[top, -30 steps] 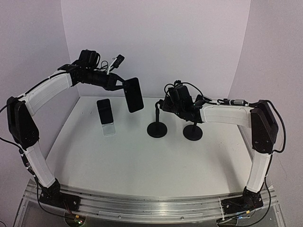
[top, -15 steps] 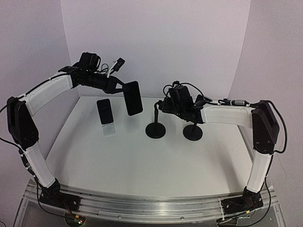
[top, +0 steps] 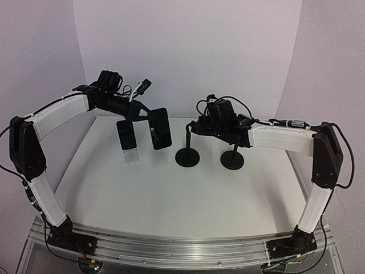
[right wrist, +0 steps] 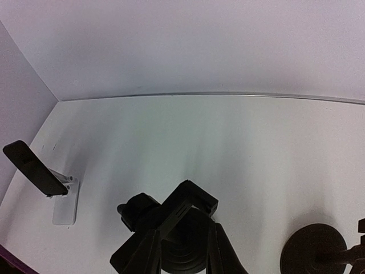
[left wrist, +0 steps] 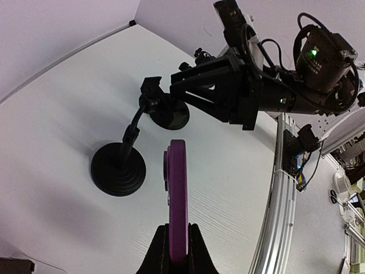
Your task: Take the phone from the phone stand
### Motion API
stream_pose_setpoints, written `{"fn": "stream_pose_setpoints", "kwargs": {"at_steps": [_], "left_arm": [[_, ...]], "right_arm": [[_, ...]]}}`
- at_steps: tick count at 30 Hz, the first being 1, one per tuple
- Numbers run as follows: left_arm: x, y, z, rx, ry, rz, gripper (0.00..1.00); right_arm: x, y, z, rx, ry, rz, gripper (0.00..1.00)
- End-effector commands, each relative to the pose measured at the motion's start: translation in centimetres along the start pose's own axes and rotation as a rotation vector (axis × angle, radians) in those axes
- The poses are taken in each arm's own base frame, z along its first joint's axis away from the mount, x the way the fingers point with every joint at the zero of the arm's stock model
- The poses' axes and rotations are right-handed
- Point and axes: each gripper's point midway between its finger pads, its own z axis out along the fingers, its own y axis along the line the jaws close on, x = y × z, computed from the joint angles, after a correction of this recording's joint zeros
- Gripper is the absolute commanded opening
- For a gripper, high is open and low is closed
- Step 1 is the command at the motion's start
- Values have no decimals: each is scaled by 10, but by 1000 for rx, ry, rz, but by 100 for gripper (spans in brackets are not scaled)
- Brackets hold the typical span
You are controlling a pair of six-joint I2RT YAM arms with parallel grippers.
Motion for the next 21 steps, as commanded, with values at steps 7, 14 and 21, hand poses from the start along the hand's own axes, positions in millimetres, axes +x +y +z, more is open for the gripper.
{"fn": "stream_pose_setpoints", "kwargs": {"at_steps": [7,14,21], "left_arm": [[26,-30,20,227,105,-98,0],[73,-30,58,303,220,-295,0],[114,-40,98,420,300,-427,0]], "right_arm": [[-34,19,-50,-131,-25,-93,26],[-51,31,-79,-227,-51,-113,29],[-51,35,-100,-289,-29,-75,29]]}}
